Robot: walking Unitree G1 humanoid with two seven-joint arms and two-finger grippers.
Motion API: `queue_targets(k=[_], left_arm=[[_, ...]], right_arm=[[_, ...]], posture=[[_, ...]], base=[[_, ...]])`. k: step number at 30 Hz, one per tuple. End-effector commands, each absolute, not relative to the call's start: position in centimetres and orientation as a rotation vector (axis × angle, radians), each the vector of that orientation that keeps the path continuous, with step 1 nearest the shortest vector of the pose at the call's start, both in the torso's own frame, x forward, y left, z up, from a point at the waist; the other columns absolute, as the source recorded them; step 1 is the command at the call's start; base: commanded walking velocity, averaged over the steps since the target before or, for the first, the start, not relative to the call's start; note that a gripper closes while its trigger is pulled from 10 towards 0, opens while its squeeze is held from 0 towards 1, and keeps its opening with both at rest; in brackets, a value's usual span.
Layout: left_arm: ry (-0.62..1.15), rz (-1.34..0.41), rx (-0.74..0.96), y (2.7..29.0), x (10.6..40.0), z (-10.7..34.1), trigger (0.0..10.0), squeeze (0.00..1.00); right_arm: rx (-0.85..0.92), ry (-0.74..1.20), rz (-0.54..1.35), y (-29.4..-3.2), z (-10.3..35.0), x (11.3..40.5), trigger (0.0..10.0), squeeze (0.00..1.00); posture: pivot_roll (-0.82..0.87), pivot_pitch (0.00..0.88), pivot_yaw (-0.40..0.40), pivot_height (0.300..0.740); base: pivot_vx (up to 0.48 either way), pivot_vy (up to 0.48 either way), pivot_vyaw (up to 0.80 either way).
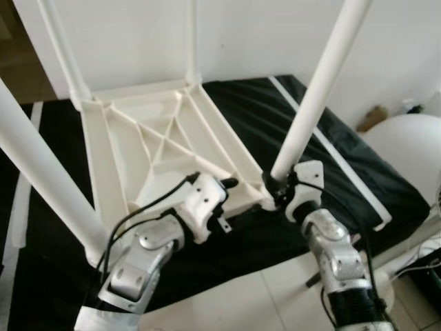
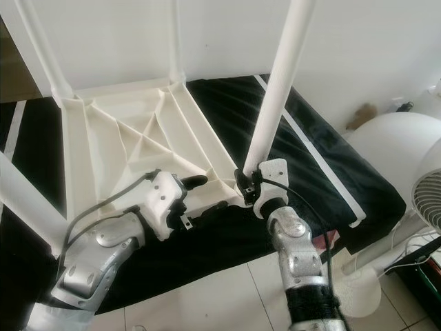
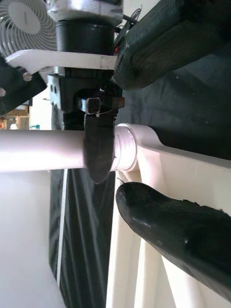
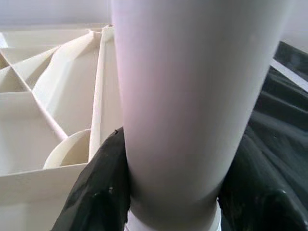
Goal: Building children table
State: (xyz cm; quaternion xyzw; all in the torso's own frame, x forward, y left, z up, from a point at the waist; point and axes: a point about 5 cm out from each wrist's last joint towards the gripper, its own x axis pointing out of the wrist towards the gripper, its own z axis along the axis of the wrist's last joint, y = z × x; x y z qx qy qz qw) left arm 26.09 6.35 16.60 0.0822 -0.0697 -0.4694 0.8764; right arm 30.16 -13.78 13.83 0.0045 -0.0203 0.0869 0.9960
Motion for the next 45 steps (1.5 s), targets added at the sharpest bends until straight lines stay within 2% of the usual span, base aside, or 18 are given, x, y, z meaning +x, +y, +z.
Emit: queue_targets(k=[1, 6, 9, 10, 11, 23, 24, 26, 27, 28, 31, 35, 45], left_arm=[[-0.132, -0.970, 0.184, 6.2, 26.0, 16.3, 10.0, 0.00], [-0.132, -0.979, 0.191, 6.2, 25.8, 16.3, 10.0, 0.00], [-0.136, -0.975, 0.193, 6.3, 25.8, 16.3, 10.0, 0.00], [-0.137, -0.969, 0.192, 6.3, 25.8, 16.4, 10.0, 0.00], [-0.139, -0.963, 0.188, 6.4, 25.9, 16.4, 10.0, 0.00], [-0.150, -0.952, 0.190, 6.4, 25.8, 16.6, 10.0, 0.00], [-0.151, -0.951, 0.190, 6.4, 25.8, 16.6, 10.0, 0.00], [-0.151, -0.950, 0.190, 6.4, 25.8, 16.6, 10.0, 0.00], [-0.151, -0.948, 0.189, 6.3, 25.8, 16.6, 10.0, 0.00], [-0.152, -0.947, 0.190, 6.3, 25.8, 16.6, 10.0, 0.00], [-0.155, -0.946, 0.196, 6.2, 25.9, 16.6, 10.0, 0.00], [-0.163, -0.946, 0.208, 6.2, 25.9, 16.6, 10.0, 0.00], [-0.170, -0.974, 0.224, 5.8, 26.1, 16.7, 10.0, 0.00]], right_arm=[[0.010, 0.049, 0.138, -13.9, 12.1, 29.7, 10.0, 0.00], [0.129, 0.068, 0.041, -11.4, 11.9, 28.8, 10.0, 0.00], [0.149, 0.065, 0.029, -11.0, 12.0, 28.8, 10.0, 0.00], [0.149, 0.058, 0.037, -10.7, 12.2, 28.8, 10.0, 0.44], [0.163, 0.052, 0.044, -10.7, 12.4, 28.7, 10.0, 1.00], [0.138, 0.010, 0.129, -12.7, 13.5, 28.7, 10.0, 1.00], [0.124, 0.001, 0.182, -12.9, 13.7, 28.8, 10.0, 0.82], [0.113, -0.004, 0.218, -13.0, 13.8, 28.8, 10.0, 0.82], [0.076, -0.015, 0.296, -12.9, 14.0, 28.7, 10.0, 0.00], [0.037, -0.020, 0.375, -13.0, 14.2, 28.6, 10.0, 0.00], [-0.011, -0.028, 0.449, -13.4, 14.4, 28.7, 10.0, 0.00], [-0.031, -0.040, 0.449, -14.7, 15.0, 29.4, 10.0, 0.00], [-0.196, -0.026, 0.635, -16.7, 15.7, 30.8, 10.0, 0.00]], posture=[[-0.02, 0.072, -0.032, 0.740], [-0.02, 0.076, -0.031, 0.740], [-0.02, 0.075, -0.030, 0.740], [-0.02, 0.077, -0.029, 0.740], [-0.02, 0.077, -0.028, 0.740], [-0.02, 0.079, -0.039, 0.740], [-0.02, 0.080, -0.041, 0.740], [-0.02, 0.079, -0.041, 0.740], [-0.02, 0.079, -0.042, 0.740], [-0.02, 0.078, -0.043, 0.740], [-0.01, 0.078, -0.045, 0.740], [-0.01, 0.078, -0.043, 0.740], [-0.02, 0.078, -0.031, 0.740]], base=[[0.000, 0.000, 0.00], [0.000, 0.000, 0.00], [0.000, 0.000, 0.00], [0.000, 0.000, 0.00], [0.000, 0.000, 0.00], [0.000, 0.000, 0.00], [0.000, 0.000, 0.00], [0.000, 0.000, 0.00], [0.000, 0.000, 0.00], [0.000, 0.000, 0.00], [0.000, 0.000, 0.00], [0.000, 0.000, 0.00], [0.000, 0.000, 0.00]])
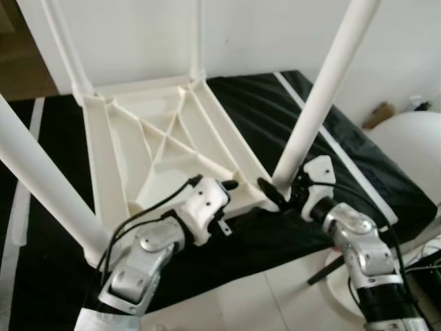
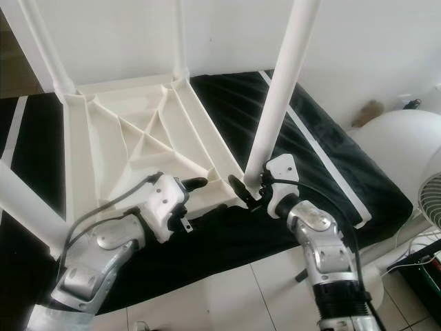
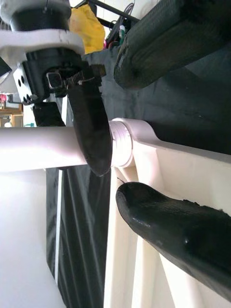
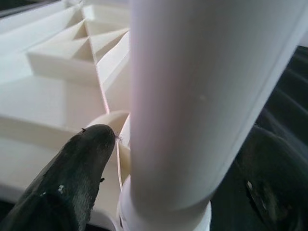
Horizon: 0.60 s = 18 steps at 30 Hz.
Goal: Building children table
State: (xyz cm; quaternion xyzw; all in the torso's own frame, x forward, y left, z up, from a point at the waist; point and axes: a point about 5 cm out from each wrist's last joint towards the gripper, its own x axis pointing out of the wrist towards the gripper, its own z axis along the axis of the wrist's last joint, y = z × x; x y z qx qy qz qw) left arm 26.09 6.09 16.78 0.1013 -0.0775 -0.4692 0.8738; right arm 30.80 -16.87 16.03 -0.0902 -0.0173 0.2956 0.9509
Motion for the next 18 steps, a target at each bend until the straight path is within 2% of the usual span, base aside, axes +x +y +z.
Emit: queue_targets(k=[1, 5, 6, 8, 9, 10, 11, 12, 18], left_arm=[[-0.173, -0.975, 0.223, 5.7, 26.2, 16.8, 10.0, 0.00], [-0.177, -0.979, 0.226, 5.7, 26.2, 16.9, 10.0, 0.00], [-0.179, -0.980, 0.229, 5.7, 26.2, 16.9, 10.0, 0.00], [-0.180, -0.981, 0.231, 5.7, 26.3, 16.9, 10.0, 0.00], [-0.182, -0.980, 0.239, 5.7, 26.3, 16.9, 10.0, 0.00], [-0.184, -0.980, 0.242, 5.7, 26.2, 17.0, 10.0, 0.00], [-0.184, -0.980, 0.242, 5.7, 26.2, 17.0, 10.0, 0.00], [-0.186, -0.979, 0.242, 5.8, 26.2, 17.0, 10.0, 0.00], [-0.185, -0.978, 0.240, 5.8, 26.1, 17.0, 10.0, 0.00]], right_arm=[[-0.213, -0.014, 0.657, -16.8, 15.6, 31.0, 10.0, 0.00], [-0.241, 0.017, 0.718, -17.1, 15.4, 31.6, 10.0, 0.00], [-0.251, 0.024, 0.726, -17.2, 15.3, 31.8, 8.0, 0.00], [-0.258, 0.028, 0.729, -17.3, 15.2, 32.0, 8.0, 0.00], [-0.264, 0.033, 0.742, -17.4, 15.1, 32.2, 2.6, 0.00], [-0.270, 0.034, 0.750, -17.5, 15.1, 32.3, 1.1, 0.00], [-0.270, 0.034, 0.750, -17.5, 15.1, 32.3, 1.1, 0.00], [-0.272, 0.034, 0.754, -17.5, 15.1, 32.4, 0.0, 0.00], [-0.238, 0.043, 0.773, -17.6, 14.7, 32.3, 0.0, 0.00]], posture=[[-0.02, 0.076, -0.032, 0.740], [-0.01, 0.071, -0.034, 0.740], [-0.01, 0.068, -0.035, 0.740], [0.00, 0.068, -0.035, 0.740], [0.00, 0.066, -0.036, 0.740], [0.01, 0.066, -0.038, 0.740], [0.01, 0.066, -0.038, 0.740], [0.01, 0.066, -0.039, 0.740], [0.02, 0.066, -0.044, 0.740]], base=[[0.000, 0.000, 0.00], [0.000, 0.000, 0.00], [0.000, 0.000, 0.00], [0.000, 0.000, 0.00], [0.000, 0.000, 0.00], [0.000, 0.000, 0.00], [0.000, 0.000, 0.00], [0.000, 0.000, 0.00], [0.000, 0.000, 0.00]])
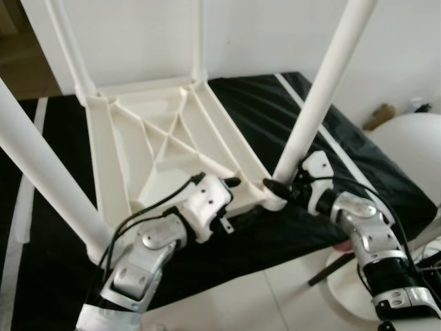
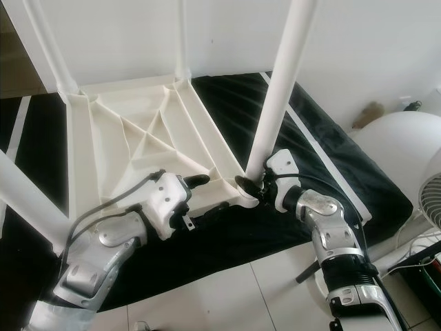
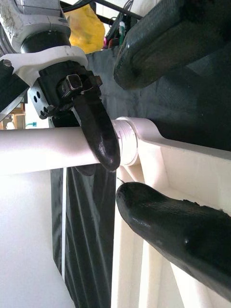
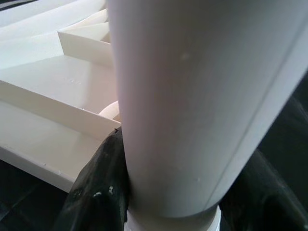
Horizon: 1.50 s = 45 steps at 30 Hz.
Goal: Building children table
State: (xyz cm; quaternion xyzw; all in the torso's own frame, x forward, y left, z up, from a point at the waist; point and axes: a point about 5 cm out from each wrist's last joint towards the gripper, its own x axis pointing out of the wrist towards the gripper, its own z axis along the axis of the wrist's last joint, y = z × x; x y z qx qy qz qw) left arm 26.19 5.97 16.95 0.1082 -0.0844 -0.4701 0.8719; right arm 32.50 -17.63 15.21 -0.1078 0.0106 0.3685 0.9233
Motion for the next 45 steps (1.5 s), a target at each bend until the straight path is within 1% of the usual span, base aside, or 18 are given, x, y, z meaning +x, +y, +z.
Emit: queue_targets(k=[1, 4, 12, 15, 16, 18, 22, 27, 32, 37, 41, 42, 44, 45], left_arm=[[-0.185, -0.977, 0.240, 5.7, 26.0, 17.0, 10.0, 0.00], [-0.185, -0.977, 0.239, 5.7, 26.0, 17.0, 10.0, 0.00], [-0.181, -0.983, 0.236, 5.6, 26.0, 16.8, 10.0, 0.00], [-0.181, -0.983, 0.232, 5.5, 26.0, 16.8, 10.0, 0.00], [-0.181, -0.983, 0.232, 5.5, 26.0, 16.8, 10.0, 0.00], [-0.179, -0.985, 0.227, 5.5, 25.9, 16.7, 10.0, 0.00], [-0.178, -0.986, 0.224, 5.5, 25.8, 16.7, 10.0, 0.00], [-0.175, -0.982, 0.218, 5.6, 25.7, 16.6, 10.0, 0.00], [-0.175, -0.981, 0.217, 5.6, 25.6, 16.6, 10.0, 0.00], [-0.176, -0.973, 0.212, 5.7, 25.7, 16.7, 10.0, 0.00], [-0.176, -0.964, 0.209, 5.8, 25.7, 16.7, 10.0, 0.00], [-0.175, -0.962, 0.208, 5.8, 25.7, 16.7, 10.0, 0.00], [-0.170, -0.963, 0.198, 5.8, 25.6, 16.6, 10.0, 0.00], [-0.170, -0.963, 0.198, 5.8, 25.6, 16.6, 10.0, 0.00]], right_arm=[[-0.220, 0.054, 0.780, -17.6, 14.5, 32.1, 10.0, 0.00], [-0.202, 0.067, 0.784, -17.8, 14.2, 31.9, 10.0, 0.00], [-0.145, 0.076, 0.692, -17.9, 13.7, 31.7, 10.0, 0.00], [-0.121, 0.057, 0.575, -17.6, 13.4, 31.6, 10.0, 0.00], [-0.121, 0.057, 0.575, -17.6, 13.4, 31.6, 10.0, 0.00], [-0.096, 0.048, 0.503, -17.4, 13.4, 31.6, 10.0, 0.00], [-0.067, 0.047, 0.439, -17.2, 13.5, 31.5, 10.0, 0.00], [0.011, 0.052, 0.300, -16.3, 13.4, 31.0, 10.0, 0.00], [0.025, 0.058, 0.268, -16.0, 13.2, 30.8, 10.0, 0.00], [0.089, 0.058, 0.001, -13.7, 12.6, 29.3, 10.0, 0.00], [0.140, 0.066, -0.058, -13.0, 12.6, 29.0, 10.0, 0.00], [0.158, 0.067, -0.071, -12.5, 12.7, 28.8, 10.0, 0.00], [0.145, 0.063, -0.034, -11.6, 12.9, 28.6, 10.0, 0.00], [0.145, 0.063, -0.034, -11.6, 12.9, 28.6, 10.0, 0.00]], posture=[[0.02, 0.066, -0.044, 0.740], [0.01, 0.067, -0.043, 0.740], [0.01, 0.071, -0.047, 0.740], [0.00, 0.069, -0.047, 0.740], [0.00, 0.069, -0.047, 0.740], [0.00, 0.069, -0.047, 0.740], [0.00, 0.068, -0.050, 0.740], [0.01, 0.063, -0.052, 0.740], [0.01, 0.062, -0.054, 0.740], [0.02, 0.060, -0.069, 0.740], [0.02, 0.061, -0.068, 0.740], [0.02, 0.062, -0.066, 0.740], [0.01, 0.064, -0.061, 0.740], [0.01, 0.064, -0.061, 0.740]], base=[[0.000, 0.000, 0.00], [0.000, 0.000, 0.00], [0.000, 0.000, 0.00], [0.000, 0.000, 0.00], [0.000, 0.000, 0.00], [0.000, 0.000, 0.00], [0.000, 0.000, 0.00], [0.000, 0.000, 0.00], [0.000, 0.000, 0.00], [0.000, 0.000, 0.00], [0.000, 0.000, 0.00], [0.000, 0.000, 0.00], [0.000, 0.000, 0.00], [0.000, 0.000, 0.00]])
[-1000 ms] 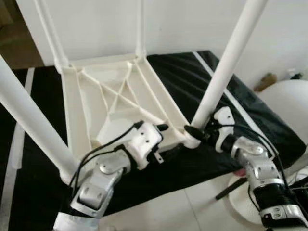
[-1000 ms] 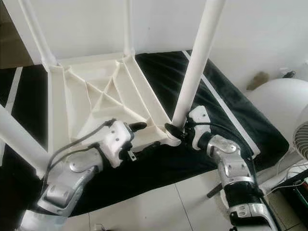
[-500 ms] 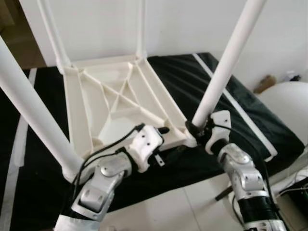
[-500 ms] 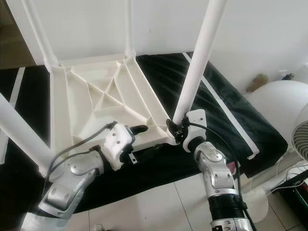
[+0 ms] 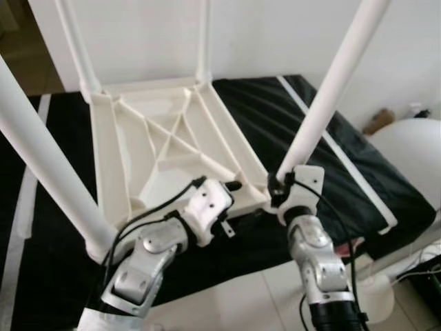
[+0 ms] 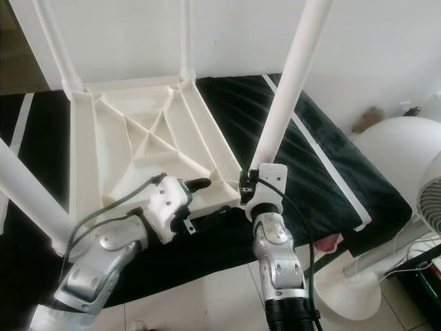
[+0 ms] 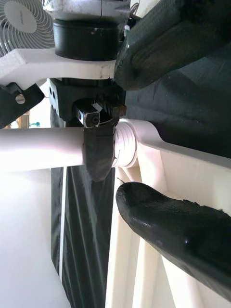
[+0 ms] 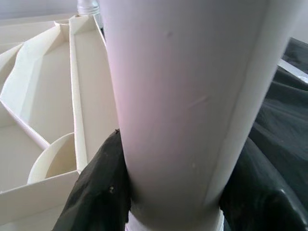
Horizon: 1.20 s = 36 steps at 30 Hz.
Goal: Building children table
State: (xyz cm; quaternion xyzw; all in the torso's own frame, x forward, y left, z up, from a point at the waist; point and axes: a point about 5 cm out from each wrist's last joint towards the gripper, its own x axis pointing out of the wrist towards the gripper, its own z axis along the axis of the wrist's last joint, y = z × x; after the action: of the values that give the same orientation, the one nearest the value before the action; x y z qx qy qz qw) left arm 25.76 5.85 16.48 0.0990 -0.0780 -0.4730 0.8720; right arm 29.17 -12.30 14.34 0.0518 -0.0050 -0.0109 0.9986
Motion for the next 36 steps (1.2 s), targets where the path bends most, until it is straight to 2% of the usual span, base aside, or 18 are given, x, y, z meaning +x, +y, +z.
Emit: queue_targets(k=[1, 6, 7, 10, 11, 16, 20, 21, 22, 23, 27, 32, 36], left_arm=[[-0.169, -0.967, 0.198, 5.8, 25.6, 16.6, 10.0, 0.00], [-0.167, -0.978, 0.201, 5.7, 25.6, 16.5, 10.0, 0.00], [-0.165, -0.973, 0.203, 5.9, 25.7, 16.5, 10.0, 0.00], [-0.164, -0.971, 0.204, 6.0, 25.8, 16.5, 10.0, 0.00], [-0.164, -0.970, 0.204, 6.0, 25.8, 16.5, 10.0, 0.00], [-0.163, -0.967, 0.204, 6.1, 25.6, 16.4, 10.0, 0.00], [-0.164, -0.963, 0.207, 6.3, 25.6, 16.5, 10.0, 0.00], [-0.162, -0.963, 0.207, 6.4, 25.6, 16.5, 10.0, 0.00], [-0.162, -0.962, 0.208, 6.4, 25.7, 16.5, 10.0, 0.00], [-0.161, -0.962, 0.207, 6.5, 25.8, 16.6, 10.0, 0.00], [-0.163, -0.964, 0.206, 6.4, 25.8, 16.6, 10.0, 0.00], [-0.171, -0.975, 0.203, 6.2, 25.8, 16.9, 10.0, 0.00], [-0.171, -0.980, 0.204, 6.2, 25.8, 16.9, 10.0, 0.00]], right_arm=[[0.146, 0.059, -0.035, -11.7, 13.0, 28.5, 10.0, 0.00], [0.146, 0.062, -0.070, -12.5, 13.0, 28.4, 10.0, 0.00], [0.149, 0.059, -0.078, -12.8, 13.1, 28.2, 10.0, 0.90], [0.151, 0.057, -0.078, -12.9, 13.2, 28.2, 10.0, 0.90], [0.152, 0.048, -0.064, -13.0, 13.3, 28.2, 10.0, 1.00], [0.135, -0.037, 0.085, -14.2, 14.3, 28.1, 10.0, 1.00], [0.121, -0.026, 0.115, -15.8, 14.3, 28.1, 10.0, 1.00], [0.103, -0.024, 0.161, -16.2, 14.3, 28.2, 10.0, 0.64], [0.090, -0.022, 0.195, -16.3, 14.4, 28.2, 10.0, 0.64], [0.026, -0.025, 0.248, -16.6, 14.5, 28.4, 10.0, 0.00], [-0.021, -0.015, 0.327, -16.8, 14.5, 28.6, 10.0, 0.00], [-0.105, 0.002, 0.553, -17.1, 14.8, 29.9, 10.0, 0.00], [-0.114, 0.008, 0.601, -17.1, 14.9, 30.3, 10.0, 0.00]], posture=[[0.01, 0.066, -0.059, 0.740], [0.00, 0.069, -0.058, 0.740], [0.00, 0.072, -0.059, 0.740], [0.00, 0.072, -0.059, 0.740], [0.00, 0.073, -0.060, 0.740], [0.01, 0.073, -0.068, 0.740], [0.00, 0.074, -0.071, 0.740], [0.00, 0.074, -0.068, 0.740], [0.00, 0.074, -0.068, 0.740], [-0.01, 0.074, -0.066, 0.740], [-0.01, 0.073, -0.065, 0.740], [-0.01, 0.071, -0.055, 0.740], [0.00, 0.069, -0.054, 0.740]], base=[[0.000, 0.000, 0.00], [0.000, 0.000, 0.00], [0.000, 0.000, 0.00], [0.000, 0.000, 0.00], [0.000, 0.000, 0.00], [0.000, 0.000, 0.00], [0.000, 0.000, 0.00], [0.000, 0.000, 0.00], [0.000, 0.000, 0.00], [0.000, 0.000, 0.00], [0.000, 0.000, 0.00], [0.000, 0.000, 0.00], [0.000, 0.000, 0.00]])
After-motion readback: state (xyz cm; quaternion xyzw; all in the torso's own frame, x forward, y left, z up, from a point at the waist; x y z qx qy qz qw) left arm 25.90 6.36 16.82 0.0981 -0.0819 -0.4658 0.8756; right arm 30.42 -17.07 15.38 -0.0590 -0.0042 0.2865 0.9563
